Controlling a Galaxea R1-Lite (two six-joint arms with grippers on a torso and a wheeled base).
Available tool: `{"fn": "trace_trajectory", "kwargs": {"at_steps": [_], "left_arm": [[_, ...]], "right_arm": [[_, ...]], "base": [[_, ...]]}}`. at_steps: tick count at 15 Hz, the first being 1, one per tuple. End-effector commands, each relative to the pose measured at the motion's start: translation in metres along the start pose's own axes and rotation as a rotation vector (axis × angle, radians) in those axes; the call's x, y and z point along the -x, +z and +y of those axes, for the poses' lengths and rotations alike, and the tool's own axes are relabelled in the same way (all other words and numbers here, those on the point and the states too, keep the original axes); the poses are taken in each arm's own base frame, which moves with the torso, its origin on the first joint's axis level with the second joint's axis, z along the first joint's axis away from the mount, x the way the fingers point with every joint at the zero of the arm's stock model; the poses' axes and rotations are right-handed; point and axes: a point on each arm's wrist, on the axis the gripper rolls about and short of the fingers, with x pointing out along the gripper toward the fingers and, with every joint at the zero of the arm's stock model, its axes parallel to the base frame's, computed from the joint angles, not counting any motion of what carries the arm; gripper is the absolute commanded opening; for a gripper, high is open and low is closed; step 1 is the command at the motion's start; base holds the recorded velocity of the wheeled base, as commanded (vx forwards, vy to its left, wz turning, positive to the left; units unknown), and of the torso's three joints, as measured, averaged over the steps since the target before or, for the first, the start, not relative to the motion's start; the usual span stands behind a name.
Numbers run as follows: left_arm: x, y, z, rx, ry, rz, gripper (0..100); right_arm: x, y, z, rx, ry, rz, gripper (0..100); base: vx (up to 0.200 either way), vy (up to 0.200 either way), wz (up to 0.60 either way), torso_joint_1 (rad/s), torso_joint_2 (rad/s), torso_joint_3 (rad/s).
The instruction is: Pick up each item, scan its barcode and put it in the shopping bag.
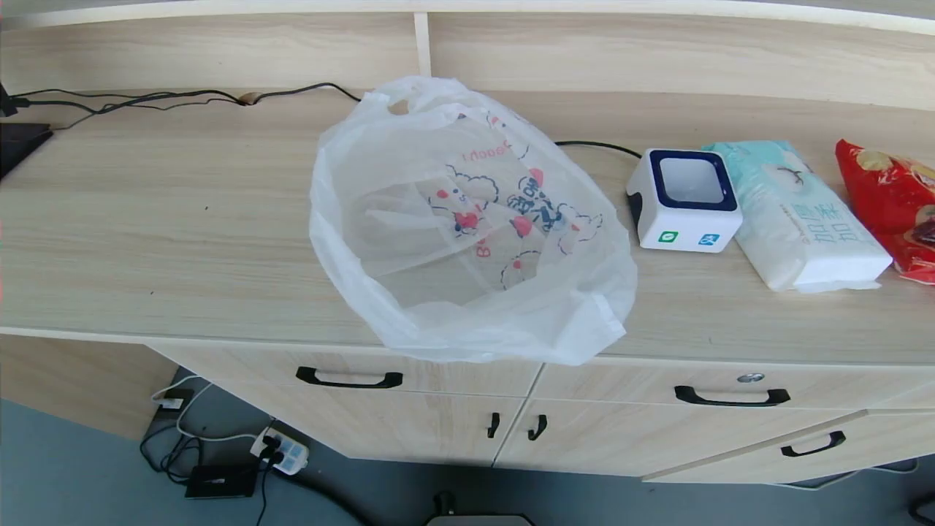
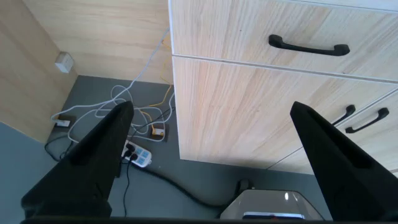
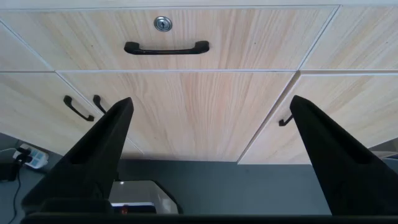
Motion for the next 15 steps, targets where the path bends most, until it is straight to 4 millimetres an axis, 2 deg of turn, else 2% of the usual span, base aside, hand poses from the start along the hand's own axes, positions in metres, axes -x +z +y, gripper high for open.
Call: {"fn": "trace_trajectory", "kwargs": {"at_steps": [1,6,7,8,9,11,12,14,15], "left_arm": [[0.000,0.000,0.000,0.000,0.000,0.000,100],[0.000,0.000,0.000,-0.003,0.000,0.003,100],[0.000,0.000,0.000,-0.003,0.000,0.002,100],[0.000,0.000,0.000,-0.003,0.000,0.003,100],[0.000,0.000,0.000,-0.005,0.000,0.003,100],[0.000,0.000,0.000,-0.005,0.000,0.003,100],[0.000,0.000,0.000,-0.005,0.000,0.003,100],[0.000,0.000,0.000,-0.006,0.000,0.003,100],[0.000,0.000,0.000,-0.008,-0.001,0.003,100]], "right_arm": [[0.000,0.000,0.000,0.000,0.000,0.000,100],[0.000,0.000,0.000,0.014,0.000,0.000,100],[0.001,0.006,0.001,0.045,0.023,-0.025,100],[0.004,0.029,0.002,0.062,0.106,-0.058,100],[-0.003,0.063,0.004,0.065,0.148,-0.021,100],[-0.036,0.124,0.006,0.075,0.149,0.049,100],[-0.060,0.146,0.008,0.093,0.156,0.088,100],[-0.105,0.171,0.010,0.091,0.178,0.126,100],[-0.116,0.176,0.011,0.091,0.194,0.119,100]], "base": [[0.000,0.000,0.00,0.000,0.00,0.000],[0.000,0.000,0.00,0.000,0.00,0.000],[0.000,0.000,0.00,0.000,0.00,0.000],[0.000,0.000,0.00,0.000,0.00,0.000],[0.000,0.000,0.00,0.000,0.00,0.000],[0.000,0.000,0.00,0.000,0.00,0.000],[0.000,0.000,0.00,0.000,0.00,0.000],[0.000,0.000,0.00,0.000,0.00,0.000],[0.000,0.000,0.00,0.000,0.00,0.000]]}}
